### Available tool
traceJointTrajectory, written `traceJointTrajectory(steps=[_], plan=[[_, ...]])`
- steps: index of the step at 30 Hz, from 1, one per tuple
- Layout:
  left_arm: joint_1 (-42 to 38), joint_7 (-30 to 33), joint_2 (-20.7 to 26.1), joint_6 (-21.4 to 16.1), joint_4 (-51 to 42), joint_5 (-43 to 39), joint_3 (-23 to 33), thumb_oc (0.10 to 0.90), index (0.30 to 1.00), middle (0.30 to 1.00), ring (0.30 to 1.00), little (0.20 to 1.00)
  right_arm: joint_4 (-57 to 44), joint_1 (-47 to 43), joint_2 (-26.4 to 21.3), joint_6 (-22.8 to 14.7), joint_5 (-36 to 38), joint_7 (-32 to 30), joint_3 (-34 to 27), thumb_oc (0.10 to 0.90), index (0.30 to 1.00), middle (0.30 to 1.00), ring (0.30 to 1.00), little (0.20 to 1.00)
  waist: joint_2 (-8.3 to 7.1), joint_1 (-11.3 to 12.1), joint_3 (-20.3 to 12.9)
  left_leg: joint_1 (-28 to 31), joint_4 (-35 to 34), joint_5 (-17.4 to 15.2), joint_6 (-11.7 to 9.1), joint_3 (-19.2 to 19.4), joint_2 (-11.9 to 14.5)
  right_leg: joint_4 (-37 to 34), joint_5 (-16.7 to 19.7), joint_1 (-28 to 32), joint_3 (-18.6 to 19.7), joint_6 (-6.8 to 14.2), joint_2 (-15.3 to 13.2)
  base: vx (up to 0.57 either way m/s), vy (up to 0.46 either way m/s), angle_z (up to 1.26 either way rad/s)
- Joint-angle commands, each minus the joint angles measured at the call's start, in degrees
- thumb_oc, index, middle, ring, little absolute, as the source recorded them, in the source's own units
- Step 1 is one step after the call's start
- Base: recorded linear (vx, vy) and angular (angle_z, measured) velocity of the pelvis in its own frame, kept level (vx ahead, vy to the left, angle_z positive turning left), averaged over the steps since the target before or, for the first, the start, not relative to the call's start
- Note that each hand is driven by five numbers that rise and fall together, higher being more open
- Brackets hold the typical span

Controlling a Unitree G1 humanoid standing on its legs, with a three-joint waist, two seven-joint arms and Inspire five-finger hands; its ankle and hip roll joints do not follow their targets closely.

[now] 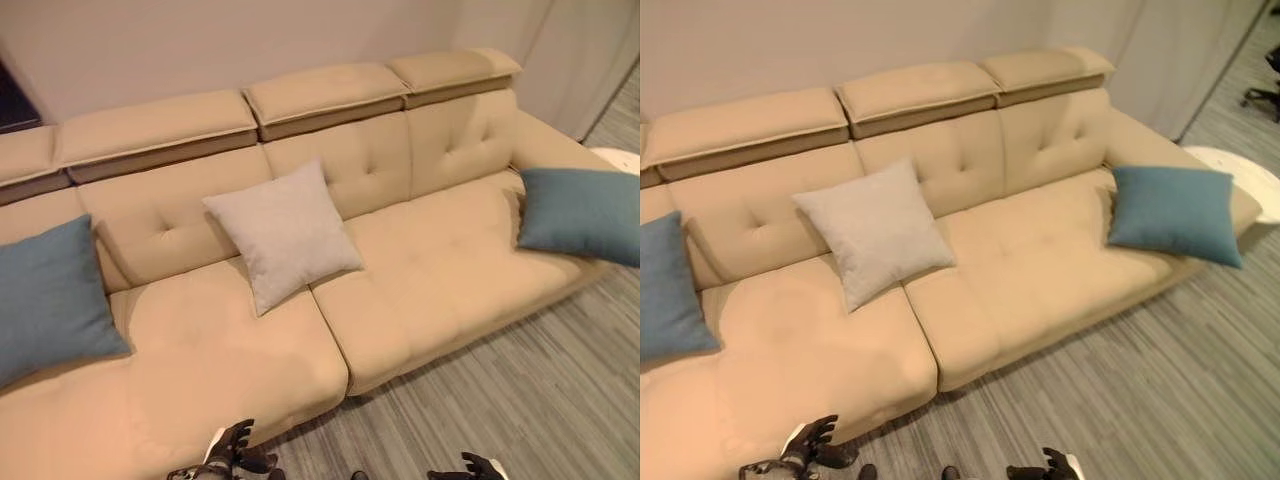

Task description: Pick up all the scattered cushions and arrange them neatly on the sofa.

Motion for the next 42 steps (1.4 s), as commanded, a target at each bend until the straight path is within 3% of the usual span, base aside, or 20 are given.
traceJointTrajectory(steps=[1, 3, 4, 5, 7, 9, 12, 13, 14, 15, 17, 18, 20, 24, 29, 32, 34, 37, 40, 42], plan=[[-3.1, 0.5, 2.9, -2.6, -5.4, 1.6, -0.9, 0.800, 0.900, 0.900, 0.900, 0.900, -3.3, -1.2, -0.1, -1.4, 2.9, -2.5, -1.1, 0.800, 0.900, 0.900, 0.900, 0.900, -3.24, 0.9, 3.1, -3.4, 4.8, -5.4, 1.7, 2.4, -4.5, -4.1, 4.3, -2.7, -0.7, 5.3, -1.0, -0.10, 0.090, -1.18], [-4.5, 1.3, 4.3, -2.5, -6.7, 2.6, -1.5, 0.800, 0.900, 0.900, 0.900, 0.900, -4.3, -1.3, 0.6, -1.2, 3.1, -2.8, -0.8, 0.800, 0.900, 0.900, 0.900, 0.900, -3.43, 0.5, 4.1, -4.0, 3.3, -4.4, 2.5, 6.9, -3.3, -2.9, 6.0, -6.4, -0.8, 6.7, -1.1, -0.29, 0.169, -1.34], [-4.7, 1.3, 4.7, -2.5, -7.4, 2.6, -1.5, 0.800, 0.900, 0.900, 0.900, 0.900, -4.6, -1.5, 0.5, -1.3, 2.9, -3.0, -0.8, 0.800, 0.900, 0.900, 0.900, 0.900, -3.11, 1.3, 4.8, -3.9, 3.2, -4.4, 2.7, 8.8, -2.5, -1.8, 5.3, -6.6, -4.7, 6.2, -2.0, -0.34, 0.166, -2.97], [-4.4, 0.9, 4.8, -2.5, -8.2, 2.8, -1.7, 0.800, 0.900, 0.900, 0.900, 0.900, -5.2, -1.3, 0.5, -1.5, 2.4, -2.9, -0.6, 0.800, 0.900, 0.900, 0.900, 0.900, -2.32, 2.2, 5.0, -3.3, 1.8, -3.6, 2.7, 12.3, -0.9, -0.7, 3.0, -5.0, -13.4, 4.8, -4.4, -0.22, 0.060, -3.42], [-2.9, 0.6, 4.5, -2.4, -8.3, 2.6, -0.7, 0.800, 0.900, 0.900, 0.900, 0.900, -4.4, -1.5, 0.4, -1.4, 1.3, -2.8, 0.1, 0.800, 0.900, 0.900, 0.900, 0.900, -2.00, 3.8, 4.0, -1.8, -0.1, -2.5, 2.8, 18.9, 0.7, 0.6, 1.5, -1.3, -18.1, 4.4, -5.6, -0.20, -0.100, -2.74], [-2.4, 0.3, 3.0, -2.0, -7.4, 2.1, -0.6, 0.800, 0.900, 0.900, 0.900, 0.900, -5.0, -1.9, 0.6, -1.1, 2.1, -2.9, 0.5, 0.800, 0.900, 0.900, 0.900, 0.900, -1.67, 3.7, 3.1, 0.1, 0.6, -3.5, 2.2, 20.7, 1.6, -1.5, 1.2, -0.4, -16.1, 3.9, -4.2, 0.09, -0.336, -2.61], [-2.7, 0.0, 1.8, -2.0, -8.9, 1.5, -2.4, 0.800, 0.900, 0.900, 0.900, 0.900, -6.8, -1.4, -0.1, -1.9, 3.1, -3.5, -0.2, 0.800, 0.900, 0.900, 0.900, 0.900, -0.76, 2.3, 4.6, -1.3, 10.1, -6.1, 1.0, 20.6, 3.4, -2.2, -0.1, 1.4, -14.8, 2.1, -3.0, 0.14, -0.291, -0.34], [-2.9, -0.1, 1.5, -1.9, -10.2, 0.9, -3.3, 0.800, 0.900, 0.900, 0.900, 0.900, -7.2, -1.1, -0.7, -2.1, 3.8, -4.0, -0.6, 0.800, 0.900, 0.900, 0.900, 0.900, -1.04, 2.4, 5.8, -4.4, 18.1, -4.9, 0.3, 18.9, 3.9, -2.5, -0.9, 3.2, -14.3, 0.6, -2.6, 0.16, -0.189, 0.24], [-3.1, 0.2, 1.5, -2.0, -11.3, 0.5, -4.3, 0.800, 0.900, 0.900, 0.900, 0.900, -7.7, -0.8, -0.9, -2.1, 4.2, -4.4, -0.8, 0.800, 0.900, 0.900, 0.900, 0.900, -1.22, 3.2, 6.8, -6.7, 19.9, -5.0, 0.5, 15.2, 1.4, -2.5, -1.3, 4.2, -13.2, 0.1, -1.8, 0.29, -0.244, 0.17], [-3.0, 0.1, 1.5, -1.9, -11.5, 0.7, -4.7, 0.800, 0.900, 0.900, 0.900, 0.900, -7.4, -0.7, -1.1, -2.1, 3.9, -4.6, -0.7, 0.800, 0.900, 0.900, 0.900, 0.900, -1.67, 3.8, 6.4, -8.3, 17.6, -5.8, 0.9, 13.0, -1.3, -3.6, -1.4, 5.3, -12.1, 0.3, -1.4, 0.30, -0.132, 0.09], [-3.1, -0.1, 1.1, -1.7, -11.0, 1.1, -4.9, 0.800, 0.900, 0.900, 0.900, 0.900, -6.8, -0.6, -1.2, -2.0, 3.4, -4.8, -0.6, 0.800, 0.900, 0.900, 0.900, 0.900, -1.48, 4.4, 5.9, -9.6, 13.8, -4.1, 1.0, 12.4, -2.8, -4.5, -2.1, 6.8, -11.4, 0.6, -0.4, 0.33, -0.054, -0.46], [-3.5, 0.0, 1.0, -1.6, -10.6, 1.5, -5.1, 0.800, 0.900, 0.900, 0.900, 0.900, -6.1, -0.8, -1.3, -1.8, 3.3, -5.2, -0.4, 0.800, 0.900, 0.900, 0.900, 0.900, -1.02, 5.3, 5.7, -12.0, 9.8, -0.4, 0.6, 12.0, -4.1, -5.4, -2.7, 8.7, -10.5, 0.6, 1.1, 0.32, -0.017, -1.01], [-3.5, 0.1, 1.3, -1.8, -11.2, 1.3, -5.0, 0.800, 0.900, 0.900, 0.900, 0.900, -5.7, -0.7, -1.3, -1.6, 3.3, -5.5, -0.2, 0.800, 0.900, 0.900, 0.900, 0.900, -0.57, 6.8, 5.7, -13.6, 6.8, 2.4, -0.1, 11.4, -4.8, -5.8, -3.4, 10.3, -8.8, 0.3, 2.5, 0.33, 0.020, -1.03], [-2.3, -0.1, 1.5, -1.6, -10.3, 0.7, -3.5, 0.800, 0.900, 0.900, 0.900, 0.900, -4.3, -0.6, -0.6, -0.7, 0.9, -4.2, 0.7, 0.800, 0.900, 0.900, 0.900, 0.900, -1.95, 7.5, 2.1, -8.4, 4.4, -0.1, 2.8, 11.3, -5.4, -2.9, -5.7, 11.6, -6.7, 1.8, 0.5, 0.44, 0.164, -0.93], [-1.9, -0.3, 2.2, -1.4, -11.2, 0.0, -2.6, 0.800, 0.900, 0.900, 0.900, 0.900, -4.6, -0.8, -0.6, -0.4, 0.0, -3.2, 0.8, 0.800, 0.900, 0.900, 0.900, 0.900, -2.23, 8.0, 1.4, -6.4, 3.6, -2.2, 4.5, 11.5, -5.7, 3.7, -5.3, 9.0, -7.7, 4.3, -1.3, 0.15, 0.096, 0.10], [-1.4, -0.4, 2.9, -1.3, -12.0, -0.3, -2.2, 0.800, 0.900, 0.900, 0.900, 0.900, -5.0, -0.8, -0.8, -0.4, -0.2, -2.8, 0.8, 0.800, 0.900, 0.900, 0.900, 0.900, -1.46, 7.4, 3.8, -4.6, 5.4, -4.0, 6.5, 10.1, -5.6, 19.5, 1.4, 1.9, -8.7, 6.8, -2.5, 0.05, 0.072, 0.41], [-1.3, -0.1, 3.0, -1.4, -11.8, -0.5, -2.0, 0.800, 0.900, 0.900, 0.900, 0.900, -5.5, -1.1, -0.6, -0.7, 0.0, -2.9, 1.0, 0.800, 0.900, 0.900, 0.900, 0.900, -0.30, 7.1, 4.7, -3.1, 5.2, -4.6, 6.7, 9.4, -4.9, 22.6, 1.3, -1.6, -10.0, 6.2, -3.0, 0.09, 0.030, 0.33], [-1.6, 0.2, 2.7, -1.7, -11.5, -1.0, -1.7, 0.800, 0.900, 0.900, 0.900, 0.900, -6.5, -1.9, -1.0, -0.9, -0.2, -2.9, 1.6, 0.800, 0.900, 0.900, 0.900, 0.900, 0.17, 6.4, 5.1, 0.1, 3.5, -5.7, 6.2, 8.8, -4.7, 15.3, -1.7, -3.3, -13.5, 4.2, -3.9, 0.24, -0.073, 0.09], [-2.1, 0.5, 2.1, -2.2, -10.7, -1.2, -1.9, 0.800, 0.900, 0.900, 0.900, 0.900, -7.7, -1.8, -1.5, -0.8, 0.0, -3.4, 2.3, 0.800, 0.900, 0.900, 0.900, 0.900, -0.27, 4.6, 6.0, 5.1, 1.4, -7.5, 5.1, 6.9, -5.5, 2.6, 3.0, -7.6, -13.5, 4.5, -1.9, 0.35, -0.187, -0.11], [-1.8, 0.4, 1.8, -2.5, -10.4, -0.6, -2.1, 0.800, 0.900, 0.900, 0.900, 0.900, -8.3, -1.1, -1.8, -1.1, -0.3, -3.2, 2.6, 0.800, 0.900, 0.900, 0.900, 0.900, -0.71, 4.0, 5.2, 7.0, 2.3, -9.6, 4.2, 5.7, -5.9, -1.4, 3.8, -5.2, -13.4, 4.2, -2.0, 0.41, -0.267, 0.50]])
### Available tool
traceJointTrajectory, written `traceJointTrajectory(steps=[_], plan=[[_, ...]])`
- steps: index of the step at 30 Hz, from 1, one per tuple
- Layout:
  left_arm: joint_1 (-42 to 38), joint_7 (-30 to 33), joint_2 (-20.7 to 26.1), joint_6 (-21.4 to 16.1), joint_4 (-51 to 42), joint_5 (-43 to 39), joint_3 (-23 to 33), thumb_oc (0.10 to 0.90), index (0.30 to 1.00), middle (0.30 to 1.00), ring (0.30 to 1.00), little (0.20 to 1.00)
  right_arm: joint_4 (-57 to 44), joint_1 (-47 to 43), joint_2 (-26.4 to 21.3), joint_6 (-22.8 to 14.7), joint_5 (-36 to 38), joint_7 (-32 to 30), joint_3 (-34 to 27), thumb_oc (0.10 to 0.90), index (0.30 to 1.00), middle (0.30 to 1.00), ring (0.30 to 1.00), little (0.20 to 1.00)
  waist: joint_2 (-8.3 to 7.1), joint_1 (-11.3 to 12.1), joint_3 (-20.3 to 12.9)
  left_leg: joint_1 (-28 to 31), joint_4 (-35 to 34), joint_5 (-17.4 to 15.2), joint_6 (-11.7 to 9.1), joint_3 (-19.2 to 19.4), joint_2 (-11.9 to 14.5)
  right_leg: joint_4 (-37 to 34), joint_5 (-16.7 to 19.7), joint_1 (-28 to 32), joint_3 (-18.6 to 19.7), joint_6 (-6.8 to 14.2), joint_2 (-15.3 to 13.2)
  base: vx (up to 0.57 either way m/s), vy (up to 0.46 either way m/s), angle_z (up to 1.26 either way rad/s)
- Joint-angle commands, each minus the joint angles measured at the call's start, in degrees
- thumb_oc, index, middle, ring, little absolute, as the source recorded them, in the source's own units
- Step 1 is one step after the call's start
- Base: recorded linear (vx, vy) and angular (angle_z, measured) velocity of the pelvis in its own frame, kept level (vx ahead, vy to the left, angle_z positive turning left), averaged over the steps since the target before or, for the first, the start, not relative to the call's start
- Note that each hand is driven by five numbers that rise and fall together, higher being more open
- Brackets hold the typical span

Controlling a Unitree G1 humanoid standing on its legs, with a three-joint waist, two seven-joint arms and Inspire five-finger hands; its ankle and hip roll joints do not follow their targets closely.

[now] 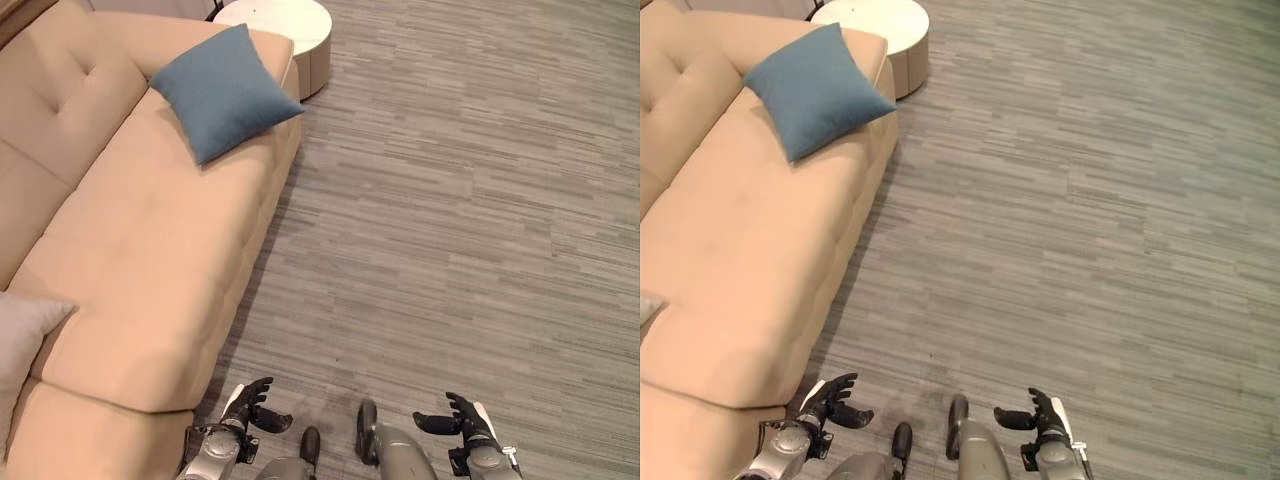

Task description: Pick up all the scattered cushions and arrange them neatly on the sofa.

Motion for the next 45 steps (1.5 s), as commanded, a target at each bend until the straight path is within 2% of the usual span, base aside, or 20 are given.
traceJointTrajectory(steps=[1, 3, 5, 7, 9, 11, 13, 14, 15, 17, 19, 25, 26, 29, 32, 33, 36, 40, 44, 45], plan=[[1.1, 1.1, 0.3, -4.0, -4.2, -0.1, 0.6, 0.800, 0.900, 0.900, 0.900, 0.900, 0.0, 1.8, -3.3, -1.3, -0.5, -1.2, -0.2, 0.800, 0.900, 0.900, 0.900, 0.900, -2.98, -0.8, -4.5, 0.1, 1.8, -3.5, -2.0, 0.5, -2.1, -8.8, 6.3, 10.0, 1.7, 1.5, -1.4, 0.16, -0.127, 0.79], [1.2, 0.8, 0.1, -3.9, -4.6, -0.5, 0.6, 0.800, 0.900, 0.900, 0.900, 0.900, -0.2, 1.7, -3.4, -1.9, -0.1, -1.4, -0.5, 0.800, 0.900, 0.900, 0.900, 0.900, -2.84, -0.6, -4.9, -0.4, 4.6, -3.3, -3.7, 0.9, -1.1, -9.5, 5.5, 12.0, 1.0, 0.7, -1.2, 0.22, -0.194, 0.86], [0.9, 0.5, 0.1, -3.9, -5.6, -0.9, 0.1, 0.800, 0.900, 0.900, 0.900, 0.900, -0.7, 1.3, -3.5, -2.3, 0.9, -1.5, -0.7, 0.800, 0.900, 0.900, 0.900, 0.900, -3.16, -0.4, -4.1, -4.4, 13.1, -0.2, -5.8, 2.9, 0.2, -10.0, 4.6, 14.5, 0.8, -0.3, -1.3, 0.12, -0.179, 0.25], [0.5, 0.4, 0.0, -3.7, -6.1, -1.4, -0.2, 0.800, 0.900, 0.900, 0.900, 0.900, -0.7, 0.8, -3.6, -2.8, 1.8, -1.7, -0.7, 0.800, 0.900, 0.900, 0.900, 0.900, -3.71, -0.1, -2.9, -9.8, 22.6, 2.6, -6.5, 4.6, 1.0, -10.8, 3.8, 16.4, 0.4, -1.6, -1.2, 0.07, -0.171, 0.13], [0.3, 0.7, 0.1, -3.4, -6.2, -1.9, -0.2, 0.800, 0.900, 0.900, 0.900, 0.900, -0.6, 0.8, -3.4, -2.6, 2.7, -1.8, -1.0, 0.800, 0.900, 0.900, 0.900, 0.900, -4.49, 0.3, -2.3, -13.4, 27.5, 4.1, -6.0, 7.2, 2.6, -11.4, 2.4, 18.7, 0.2, -2.9, -1.1, 0.16, -0.181, 0.15], [0.1, 0.7, 0.0, -3.4, -5.8, -2.0, -0.3, 0.800, 0.900, 0.900, 0.900, 0.900, -0.4, 0.9, -3.4, -2.5, 2.9, -1.7, -1.0, 0.800, 0.900, 0.900, 0.900, 0.900, -4.71, 0.4, -2.3, -14.7, 27.2, 3.3, -5.7, 7.9, 2.6, -11.9, 2.0, 19.5, 0.2, -3.0, -1.0, 0.15, -0.089, 0.10], [0.0, 0.7, -0.1, -3.2, -5.3, -1.8, -0.5, 0.800, 0.900, 0.900, 0.900, 0.900, -0.2, 1.2, -3.4, -2.6, 3.3, -1.9, -1.1, 0.800, 0.900, 0.900, 0.900, 0.900, -5.13, 0.8, -2.6, -16.5, 22.0, 1.5, -5.0, 8.8, 2.0, -12.5, 1.0, 21.0, 0.1, -2.8, -0.8, 0.32, -0.081, 0.26], [0.1, 0.6, -0.3, -3.1, -4.3, -1.1, -0.5, 0.800, 0.900, 0.900, 0.900, 0.900, 0.4, 1.6, -3.4, -2.7, 3.1, -1.9, -1.1, 0.800, 0.900, 0.900, 0.900, 0.900, -4.69, 1.2, -3.2, -17.3, 13.1, 3.4, -5.2, 9.1, 1.7, -13.2, -0.3, 23.0, 0.2, -2.4, 0.2, 0.32, -0.046, 0.17], [0.1, 0.6, -0.3, -3.1, -4.3, -1.1, -0.5, 0.800, 0.900, 0.900, 0.900, 0.900, 0.4, 1.6, -3.4, -2.7, 3.1, -1.8, -1.1, 0.800, 0.900, 0.900, 0.900, 0.900, -4.76, 1.2, -3.2, -17.1, 12.9, 3.5, -5.2, 9.1, 1.6, -13.3, -0.3, 23.1, 0.2, -2.4, 0.1, 0.32, -0.017, 0.17], [0.2, 0.6, -0.4, -3.2, -4.1, -0.7, -0.6, 0.800, 0.900, 0.900, 0.900, 0.900, 0.7, 1.7, -3.1, -2.6, 3.1, -2.0, -1.0, 0.800, 0.900, 0.900, 0.900, 0.900, -4.06, 1.8, -3.3, -18.1, 7.1, 7.6, -5.7, 9.5, 1.6, -13.8, -1.3, 25.0, 0.7, -2.3, 1.4, 0.23, 0.001, 0.04], [0.5, 0.5, -0.2, -3.3, -4.5, -0.9, -0.6, 0.800, 0.900, 0.900, 0.900, 0.900, 0.9, 1.9, -2.9, -2.3, 3.3, -1.7, -0.9, 0.800, 0.900, 0.900, 0.900, 0.900, -3.69, 2.4, -3.5, -19.1, 5.0, 9.6, -6.0, 10.1, 1.6, -13.7, -2.3, 26.5, 1.6, -2.2, 2.1, 0.20, 0.014, -0.14], [2.1, 0.2, 0.0, -3.1, -4.5, -1.2, 0.8, 0.800, 0.900, 0.900, 0.900, 0.900, 0.9, 2.1, -2.2, -1.7, 1.2, -0.9, -0.4, 0.800, 0.900, 0.900, 0.900, 0.900, -3.58, 3.7, -6.3, -16.4, 4.2, 7.8, -4.0, 9.9, 0.4, -10.3, -4.1, 28.1, 2.6, -0.5, 0.0, 0.28, 0.124, -0.39], [2.4, 0.1, 0.2, -3.0, -4.8, -1.3, 1.0, 0.800, 0.900, 0.900, 0.900, 0.900, 1.2, 1.9, -2.1, -1.4, 0.5, -0.5, -0.4, 0.800, 0.900, 0.900, 0.900, 0.900, -3.65, 4.0, -6.8, -14.7, 4.3, 6.3, -2.7, 10.3, -0.3, -4.5, -3.1, 26.3, 2.8, 1.2, -1.7, 0.19, 0.157, -0.52], [2.1, 0.1, 0.8, -3.1, -5.1, -1.5, 1.3, 0.800, 0.900, 0.900, 0.900, 0.900, 0.9, 1.4, -2.2, -1.4, -0.1, -0.2, -0.1, 0.800, 0.900, 0.900, 0.900, 0.900, -2.97, 3.2, -6.2, -12.0, 4.3, 4.2, -0.7, 10.3, -0.9, 7.4, 1.8, 20.6, 2.8, 3.5, -3.6, 0.16, 0.150, -0.28], [2.2, 0.1, 1.2, -3.3, -5.7, -1.7, 1.2, 0.800, 0.900, 0.900, 0.900, 0.900, 0.7, 1.1, -2.2, -1.4, 0.4, -0.1, -0.2, 0.800, 0.900, 0.900, 0.900, 0.900, -2.28, 2.8, -5.7, -10.2, 4.3, 3.1, -0.1, 9.9, -0.8, 11.9, 3.3, 17.1, 2.5, 3.3, -4.2, 0.15, 0.055, 0.14], [1.7, 0.3, 1.3, -3.4, -5.5, -1.9, 1.4, 0.800, 0.900, 0.900, 0.900, 0.900, 0.6, 0.2, -2.2, -1.5, 0.2, 0.0, 0.2, 0.800, 0.900, 0.900, 0.900, 0.900, -1.41, 1.9, -5.2, -7.2, 3.4, 1.8, 0.1, 8.7, -0.7, 10.0, 2.1, 13.1, 0.6, 1.9, -4.3, 0.26, 0.037, 0.18], [1.5, 0.5, 1.1, -3.5, -4.7, -1.8, 1.4, 0.800, 0.900, 0.900, 0.900, 0.900, 0.6, -0.2, -2.3, -1.5, 0.1, -0.1, 0.6, 0.800, 0.900, 0.900, 0.900, 0.900, -1.31, 1.2, -4.9, -5.2, 2.2, 1.1, -0.1, 7.7, -0.8, 6.0, 2.0, 11.1, -0.4, 1.5, -3.6, 0.22, -0.044, 0.07], [0.6, 1.0, 0.9, -3.9, -3.2, -1.6, 1.6, 0.800, 0.900, 0.900, 0.900, 0.900, 0.5, -0.1, -2.3, -1.4, 0.3, -0.3, 1.0, 0.800, 0.900, 0.900, 0.900, 0.900, -2.20, -0.7, -4.0, -1.5, 0.6, 0.1, -1.0, 4.6, -1.8, -3.7, 4.9, 8.1, 2.7, 2.0, -0.8, 0.25, -0.129, 0.19], [0.6, 0.9, -0.1, -4.1, -1.1, -0.9, 1.5, 0.800, 0.900, 0.900, 0.900, 0.900, 0.9, 0.3, -2.3, -1.8, 0.2, -0.2, 1.3, 0.800, 0.900, 0.900, 0.900, 0.900, -2.99, -0.9, -5.2, 0.0, 1.9, -1.9, -2.4, 2.6, -1.9, -7.9, 5.5, 11.6, 4.5, 1.0, -0.3, 0.26, -0.193, 0.69], [0.5, 0.7, -0.5, -4.1, -0.9, -0.8, 1.2, 0.800, 0.900, 0.900, 0.900, 0.900, 0.7, 0.4, -2.3, -2.4, 0.7, -0.2, 1.3, 0.800, 0.900, 0.900, 0.900, 0.900, -3.43, -0.7, -5.2, -1.5, 5.5, -1.7, -4.0, 3.3, -1.3, -9.8, 5.3, 13.9, 3.5, 0.5, -0.8, 0.20, -0.182, 0.69]])
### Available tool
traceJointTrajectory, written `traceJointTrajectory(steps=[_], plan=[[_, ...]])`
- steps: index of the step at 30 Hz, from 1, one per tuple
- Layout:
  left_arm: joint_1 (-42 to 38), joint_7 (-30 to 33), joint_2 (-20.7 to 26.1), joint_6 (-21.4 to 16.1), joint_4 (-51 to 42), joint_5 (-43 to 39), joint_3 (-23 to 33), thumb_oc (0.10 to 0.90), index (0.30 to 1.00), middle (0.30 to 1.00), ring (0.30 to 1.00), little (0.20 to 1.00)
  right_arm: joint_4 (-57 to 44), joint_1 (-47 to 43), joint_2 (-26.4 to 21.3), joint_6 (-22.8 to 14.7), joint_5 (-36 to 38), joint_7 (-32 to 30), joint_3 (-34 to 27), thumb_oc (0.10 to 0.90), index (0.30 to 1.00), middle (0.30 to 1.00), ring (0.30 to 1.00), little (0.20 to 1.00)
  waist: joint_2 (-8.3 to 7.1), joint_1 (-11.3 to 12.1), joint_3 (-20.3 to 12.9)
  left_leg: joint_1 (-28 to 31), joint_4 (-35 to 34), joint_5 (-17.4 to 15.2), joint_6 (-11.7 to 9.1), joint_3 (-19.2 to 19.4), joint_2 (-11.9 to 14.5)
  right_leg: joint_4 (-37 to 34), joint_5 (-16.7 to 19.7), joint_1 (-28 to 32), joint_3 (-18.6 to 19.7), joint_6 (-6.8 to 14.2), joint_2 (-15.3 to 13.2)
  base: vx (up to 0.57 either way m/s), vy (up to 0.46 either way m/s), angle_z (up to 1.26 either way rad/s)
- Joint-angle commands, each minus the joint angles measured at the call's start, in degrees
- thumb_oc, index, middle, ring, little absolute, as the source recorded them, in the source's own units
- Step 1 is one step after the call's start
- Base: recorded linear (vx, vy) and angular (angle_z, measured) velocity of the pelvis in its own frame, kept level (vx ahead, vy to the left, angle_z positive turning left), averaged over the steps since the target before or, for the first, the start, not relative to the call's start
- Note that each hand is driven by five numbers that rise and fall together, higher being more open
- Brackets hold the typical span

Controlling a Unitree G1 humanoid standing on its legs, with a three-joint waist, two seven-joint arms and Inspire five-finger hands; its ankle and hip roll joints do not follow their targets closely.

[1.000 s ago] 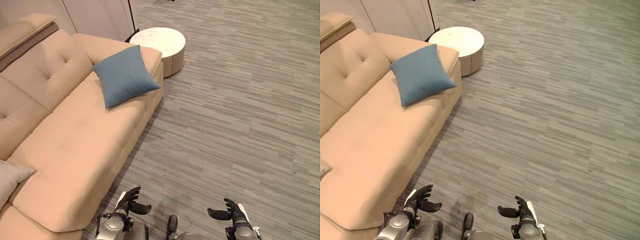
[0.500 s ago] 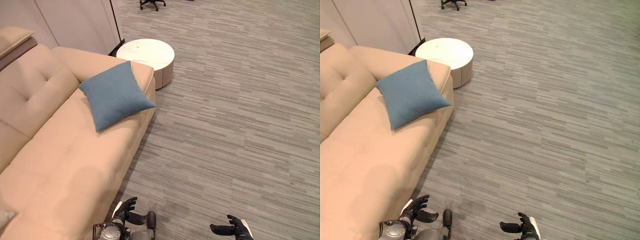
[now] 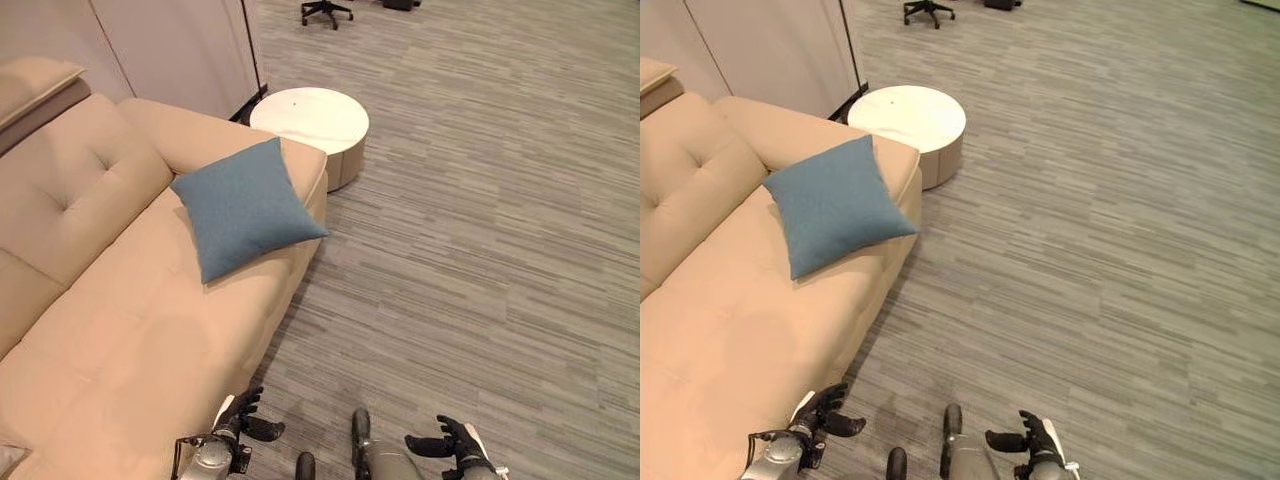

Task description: Pick up all the scattered cushions and arrange them neatly on the sofa.

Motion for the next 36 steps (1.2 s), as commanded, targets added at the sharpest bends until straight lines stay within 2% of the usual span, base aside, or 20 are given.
traceJointTrajectory(steps=[1, 3, 5, 7, 11, 13, 14, 15, 16, 18, 21, 22, 23, 24, 26, 28, 30, 33, 34, 36], plan=[[-2.7, 0.7, -0.8, -3.8, -3.2, 0.9, 0.8, 0.800, 0.900, 0.900, 0.900, 0.900, -1.7, -1.7, -4.1, -2.6, 0.4, -1.3, -0.1, 0.800, 0.900, 0.900, 0.900, 0.900, -0.92, 0.5, -0.6, -2.7, 10.1, -6.6, -4.1, 2.2, 0.6, -6.1, -2.5, 7.2, -1.9, 3.9, -0.2, 0.14, -0.180, 0.46], [-3.0, 0.6, -0.9, -3.7, -3.4, 0.6, 0.6, 0.800, 0.900, 0.900, 0.900, 0.900, -1.7, -2.3, -4.2, -3.0, 1.0, -1.5, 0.0, 0.800, 0.900, 0.900, 0.900, 0.900, -1.54, 0.7, 0.1, -7.3, 18.5, -4.1, -6.0, 4.7, 2.4, -7.0, -3.1, 9.4, -3.3, 2.9, -0.7, 0.06, -0.147, 0.50], [-3.3, 0.7, -0.8, -3.5, -3.8, -0.5, 0.7, 0.800, 0.900, 0.900, 0.900, 0.900, -1.9, -2.8, -4.4, -3.1, 1.6, -1.6, 0.2, 0.800, 0.900, 0.900, 0.900, 0.900, -2.23, 1.2, 1.1, -11.5, 26.2, -1.3, -6.5, 6.8, 3.8, -7.9, -3.8, 11.4, -4.2, 1.5, -0.7, 0.08, -0.173, 0.37], [-3.3, 1.0, -0.8, -3.4, -4.0, -1.2, 0.9, 0.800, 0.900, 0.900, 0.900, 0.900, -1.9, -2.8, -4.3, -2.9, 2.2, -1.7, 0.0, 0.800, 0.900, 0.900, 0.900, 0.900, -2.57, 1.5, 1.3, -12.9, 27.4, -1.2, -6.0, 9.0, 5.2, -8.8, -4.7, 13.2, -4.9, 1.0, -0.7, 0.14, -0.129, 0.09], [-3.3, 1.1, -1.1, -3.4, -3.2, -1.1, 0.7, 0.800, 0.900, 0.900, 0.900, 0.900, -1.6, -2.0, -4.5, -3.2, 2.7, -1.8, -0.4, 0.800, 0.900, 0.900, 0.900, 0.900, -2.75, 2.0, 0.5, -15.2, 19.9, -3.0, -5.0, 10.9, 4.3, -10.9, -6.1, 16.0, -6.4, 1.4, -0.4, 0.18, -0.045, 0.42], [-3.3, 1.1, -1.2, -3.3, -3.0, -0.9, 0.7, 0.800, 0.900, 0.900, 0.900, 0.900, -1.5, -1.8, -4.5, -3.0, 2.9, -2.0, -0.5, 0.800, 0.900, 0.900, 0.900, 0.900, -2.08, 2.5, 0.2, -16.4, 13.1, 0.4, -5.1, 12.7, 4.7, -11.7, -7.1, 17.6, -7.1, 1.6, 0.7, 0.24, 0.014, 0.33], [-3.3, 1.1, -1.2, -3.3, -3.2, -0.8, 0.7, 0.800, 0.900, 0.900, 0.900, 0.900, -1.3, -1.5, -4.4, -3.0, 3.1, -2.1, -0.6, 0.800, 0.900, 0.900, 0.900, 0.900, -1.34, 2.7, 0.0, -17.4, 8.8, 4.0, -6.0, 15.2, 5.3, -12.0, -8.3, 19.0, -7.5, 1.6, 1.8, 0.20, 0.020, 0.36], [-3.3, 1.1, -1.2, -3.3, -3.2, -0.8, 0.7, 0.800, 0.900, 0.900, 0.900, 0.900, -1.3, -1.5, -4.4, -3.0, 3.1, -2.1, -0.6, 0.800, 0.900, 0.900, 0.900, 0.900, -1.39, 2.8, 0.0, -17.3, 8.7, 4.1, -6.0, 15.3, 5.3, -12.0, -8.3, 19.1, -7.5, 1.6, 1.7, 0.28, 0.045, 0.15], [-2.9, 1.2, -0.9, -3.4, -3.4, -0.9, 0.9, 0.800, 0.900, 0.900, 0.900, 0.900, -1.0, -1.3, -4.3, -2.5, 2.9, -2.1, -0.5, 0.800, 0.900, 0.900, 0.900, 0.900, -1.07, 3.0, -0.2, -18.1, 7.3, 5.6, -6.3, 18.1, 6.1, -11.4, -9.4, 20.0, -7.6, 1.4, 2.3, 0.14, 0.032, 0.02], [-1.8, 1.2, -0.9, -3.1, -2.7, -0.8, 1.8, 0.800, 0.900, 0.900, 0.900, 0.900, -0.7, -0.8, -3.6, -2.3, 2.1, -1.7, -0.1, 0.800, 0.900, 0.900, 0.900, 0.900, -1.30, 3.3, -1.4, -15.7, 5.7, 4.9, -5.0, 16.9, 5.1, -9.4, -10.8, 21.2, -7.6, 2.0, 1.8, 0.33, 0.126, -0.05], [-1.6, 0.9, -0.9, -3.0, -2.5, -0.7, 2.0, 0.800, 0.900, 0.900, 0.900, 0.900, -0.9, -0.6, -3.4, -2.3, 1.8, -1.6, -0.1, 0.800, 0.900, 0.900, 0.900, 0.900, -1.49, 3.4, -2.4, -15.1, 5.5, 4.3, -4.4, 16.9, 4.7, -7.4, -11.6, 21.1, -7.5, 2.5, 0.9, 0.24, 0.120, -0.13], [-1.5, 0.7, -0.8, -3.1, -2.5, -0.5, 2.1, 0.800, 0.900, 0.900, 0.900, 0.900, -1.0, -0.4, -3.4, -2.2, 1.4, -1.3, -0.2, 0.800, 0.900, 0.900, 0.900, 0.900, -1.64, 3.6, -3.1, -14.1, 5.2, 3.5, -3.7, 17.1, 4.2, -6.0, -12.1, 21.1, -7.7, 3.0, 0.1, 0.24, 0.184, -0.06], [-1.7, 0.7, -0.5, -3.0, -2.8, -0.6, 2.1, 0.800, 0.900, 0.900, 0.900, 0.900, -0.9, -0.4, -3.2, -2.1, 1.2, -1.0, -0.3, 0.800, 0.900, 0.900, 0.900, 0.900, -1.81, 3.5, -2.9, -12.6, 5.1, 2.3, -2.7, 16.9, 3.4, -0.1, -12.0, 19.7, -8.1, 4.1, -1.7, 0.17, 0.139, -0.04], [-1.7, 0.7, -0.5, -3.0, -2.8, -0.6, 2.1, 0.800, 0.900, 0.900, 0.900, 0.900, -0.9, -0.5, -3.2, -2.1, 1.2, -1.0, -0.3, 0.800, 0.900, 0.900, 0.900, 0.900, -1.71, 3.5, -3.1, -12.8, 5.1, 2.4, -2.7, 16.9, 3.5, -0.2, -11.8, 19.4, -8.1, 4.1, -1.5, 0.12, 0.153, 0.05], [-2.3, 0.6, 0.2, -3.1, -3.3, -0.5, 2.1, 0.800, 0.900, 0.900, 0.900, 0.900, -0.7, -0.9, -3.0, -2.1, 1.1, -0.6, -0.4, 0.800, 0.900, 0.900, 0.900, 0.900, -1.39, 2.8, -2.3, -10.5, 4.9, 0.9, -1.3, 15.8, 2.6, 10.3, -9.3, 14.7, -8.0, 5.8, -3.6, 0.12, 0.120, 0.14], [-2.6, 0.8, 0.4, -3.3, -3.5, -0.8, 2.3, 0.800, 0.900, 0.900, 0.900, 0.900, -0.8, -1.0, -3.0, -2.3, 1.5, -0.6, -0.7, 0.800, 0.900, 0.900, 0.900, 0.900, -0.62, 2.3, -2.1, -9.1, 4.2, 0.4, -1.0, 14.4, 2.7, 13.5, -7.2, 11.4, -6.8, 5.8, -3.4, 0.10, 0.056, 0.32], [-2.6, 0.9, 0.5, -3.3, -3.7, -0.9, 2.3, 0.800, 0.900, 0.900, 0.900, 0.900, -0.9, -1.1, -3.0, -2.3, 1.5, -0.5, -0.6, 0.800, 0.900, 0.900, 0.900, 0.900, -0.36, 2.1, -1.9, -8.2, 3.6, 0.3, -1.0, 13.7, 2.7, 13.7, -7.6, 10.3, -6.0, 5.3, -2.8, 0.09, 0.007, 0.71], [-2.7, 0.9, 0.4, -3.5, -3.0, -1.2, 2.3, 0.800, 0.900, 0.900, 0.900, 0.900, -0.2, -1.9, -3.0, -2.4, 1.6, -0.5, 0.2, 0.800, 0.900, 0.900, 0.900, 0.900, 0.09, 1.6, -1.4, -6.1, 2.4, -0.2, -1.1, 11.4, 2.2, 9.0, -7.9, 7.2, -4.3, 4.2, -1.0, 0.17, -0.038, 0.33], [-2.8, 1.2, 0.2, -3.6, -2.3, -1.4, 2.3, 0.800, 0.900, 0.900, 0.900, 0.900, -0.2, -2.1, -3.1, -2.3, 1.6, -0.6, 0.5, 0.800, 0.900, 0.900, 0.900, 0.900, -0.28, 0.9, -0.8, -5.1, 2.2, -0.5, -1.0, 9.7, 1.4, 5.4, -6.1, 4.5, -2.3, 4.2, 0.9, 0.15, -0.052, 0.34], [-2.9, 1.3, 0.2, -3.7, -1.9, -1.4, 2.4, 0.800, 0.900, 0.900, 0.900, 0.900, -0.1, -2.2, -3.2, -2.1, 1.7, -0.7, 0.6, 0.800, 0.900, 0.900, 0.900, 0.900, -0.67, 0.4, -0.2, -4.3, 2.1, -0.8, -1.1, 8.5, 0.8, 3.0, -4.8, 3.2, -0.9, 4.6, 2.0, 0.14, -0.075, 0.36]])
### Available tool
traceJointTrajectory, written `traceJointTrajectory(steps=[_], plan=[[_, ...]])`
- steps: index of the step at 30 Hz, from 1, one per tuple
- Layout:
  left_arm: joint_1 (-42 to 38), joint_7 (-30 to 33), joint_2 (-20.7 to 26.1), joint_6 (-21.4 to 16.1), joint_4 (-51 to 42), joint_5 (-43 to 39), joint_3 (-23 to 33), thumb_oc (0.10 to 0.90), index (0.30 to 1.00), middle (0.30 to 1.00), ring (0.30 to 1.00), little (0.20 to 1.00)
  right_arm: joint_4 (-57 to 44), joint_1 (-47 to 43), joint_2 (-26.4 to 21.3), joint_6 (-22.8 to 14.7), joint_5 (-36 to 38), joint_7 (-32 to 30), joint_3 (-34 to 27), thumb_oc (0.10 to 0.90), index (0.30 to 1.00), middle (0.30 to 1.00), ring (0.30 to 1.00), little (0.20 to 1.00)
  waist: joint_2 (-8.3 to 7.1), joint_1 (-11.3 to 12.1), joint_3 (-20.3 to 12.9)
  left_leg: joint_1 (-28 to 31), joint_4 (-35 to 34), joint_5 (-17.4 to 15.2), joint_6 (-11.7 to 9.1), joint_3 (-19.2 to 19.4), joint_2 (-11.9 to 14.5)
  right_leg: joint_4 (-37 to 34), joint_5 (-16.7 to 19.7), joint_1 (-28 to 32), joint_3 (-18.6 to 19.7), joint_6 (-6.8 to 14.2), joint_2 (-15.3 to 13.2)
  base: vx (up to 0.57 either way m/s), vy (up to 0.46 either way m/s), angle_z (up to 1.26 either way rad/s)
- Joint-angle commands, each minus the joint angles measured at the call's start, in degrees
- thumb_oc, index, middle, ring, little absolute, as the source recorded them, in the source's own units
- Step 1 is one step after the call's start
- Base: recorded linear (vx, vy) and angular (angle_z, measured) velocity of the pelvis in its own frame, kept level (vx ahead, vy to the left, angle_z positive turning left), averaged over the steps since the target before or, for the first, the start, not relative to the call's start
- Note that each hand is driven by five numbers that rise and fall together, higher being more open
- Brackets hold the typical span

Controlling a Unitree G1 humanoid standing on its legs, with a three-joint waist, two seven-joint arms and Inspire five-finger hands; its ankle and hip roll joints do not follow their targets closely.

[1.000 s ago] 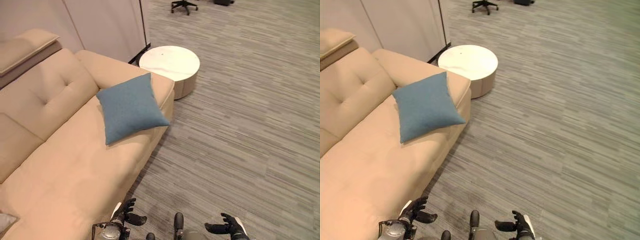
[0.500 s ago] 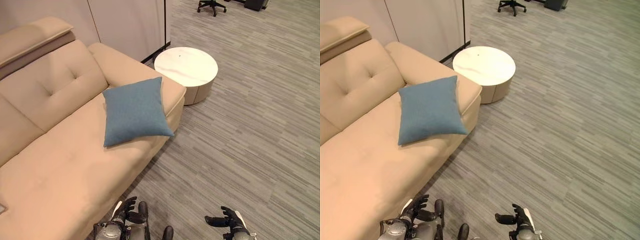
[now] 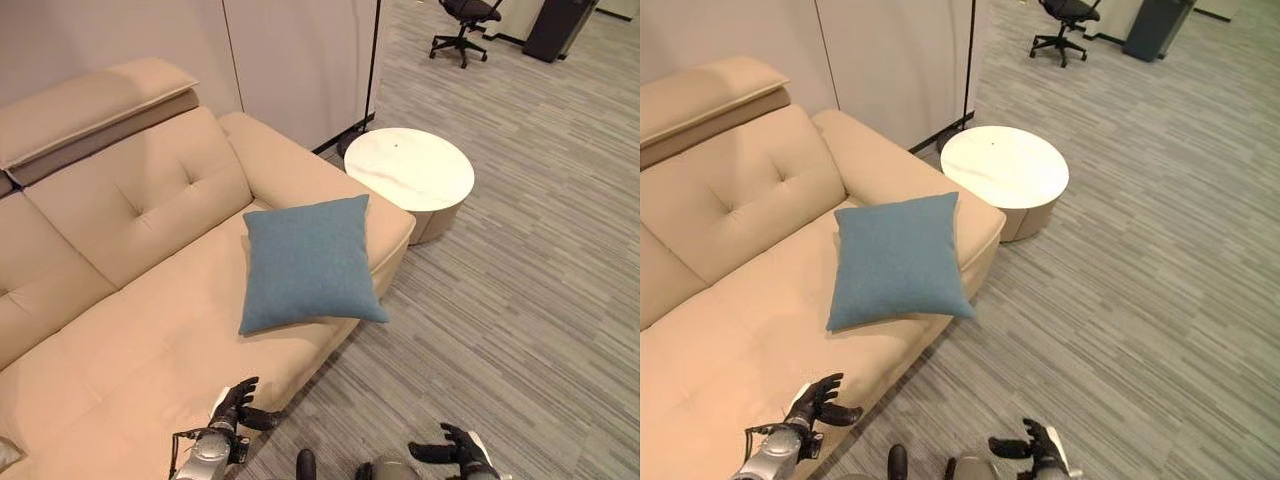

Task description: Pick up all the scattered cushions and arrange them neatly on the sofa.

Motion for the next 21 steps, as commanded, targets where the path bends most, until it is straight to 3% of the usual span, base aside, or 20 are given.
traceJointTrajectory(steps=[1, 5, 10, 13, 16, 21], plan=[[-0.6, 0.4, -1.4, -3.5, -2.3, -0.3, 1.1, 0.800, 0.900, 0.900, 0.900, 0.900, -1.5, 0.7, -3.2, -1.4, 0.2, -1.7, 0.6, 0.800, 0.900, 0.900, 0.900, 0.900, -0.91, -1.9, 1.1, -0.4, 4.4, -5.6, -3.7, -2.5, 0.0, -14.7, 13.1, 4.9, 1.0, 1.9, 4.2, 0.14, -0.083, 0.42], [-0.8, 0.0, -2.0, -4.0, -1.4, 0.0, 0.8, 0.800, 0.900, 0.900, 0.900, 0.900, -0.6, 1.9, -3.4, -2.1, 0.8, -1.6, -0.3, 0.800, 0.900, 0.900, 0.900, 0.900, -1.64, -2.4, 0.0, 0.1, 7.3, -8.2, -5.1, -4.2, -0.9, -20.5, 13.8, 10.0, 1.2, 0.9, 3.5, 0.20, -0.182, 0.96], [-0.8, -0.1, -2.0, -3.7, -2.3, -1.2, 1.1, 0.800, 0.900, 0.900, 0.900, 0.900, 0.4, 1.9, -3.8, -2.5, 2.2, -1.5, -1.1, 0.800, 0.900, 0.900, 0.900, 0.900, -2.93, -2.8, -0.5, -4.2, 16.7, -10.1, -7.5, 1.7, 2.0, -25.1, 13.1, 15.9, -1.7, -0.4, 1.8, 0.08, -0.107, 0.63], [-0.8, 0.0, -2.0, -3.4, -2.3, -1.5, 1.2, 0.800, 0.900, 0.900, 0.900, 0.900, 1.0, 2.0, -4.2, -2.3, 2.2, -1.5, -1.2, 0.800, 0.900, 0.900, 0.900, 0.900, -3.02, -2.7, -0.8, -4.4, 14.0, -8.0, -8.0, 3.7, 5.6, -26.4, 12.7, 17.3, -3.1, -0.4, 1.5, 0.05, 0.013, 0.38], [-0.8, 0.1, -1.8, -3.0, -1.7, -1.3, 1.1, 0.800, 0.900, 0.900, 0.900, 0.900, 1.6, 1.8, -5.1, -2.1, 1.6, -2.1, -1.3, 0.800, 0.900, 0.900, 0.900, 0.900, -3.31, -2.2, -1.1, -5.6, 9.9, -4.5, -8.8, 3.1, 8.0, -27.2, 12.2, 18.3, -3.8, -0.2, 1.6, 0.09, 0.025, 0.16], [0.5, -0.2, -1.2, -2.8, -0.8, -0.1, 1.2, 0.800, 0.900, 0.900, 0.900, 0.900, 1.3, 1.8, -7.5, -2.2, 0.3, -2.9, -2.3, 0.800, 0.900, 0.900, 0.900, 0.900, -2.89, -2.4, -2.1, -3.4, 6.4, -3.4, -9.2, 2.7, 7.9, -27.2, 11.5, 19.5, -3.8, -0.1, 1.5, 0.10, 0.067, -0.08]])
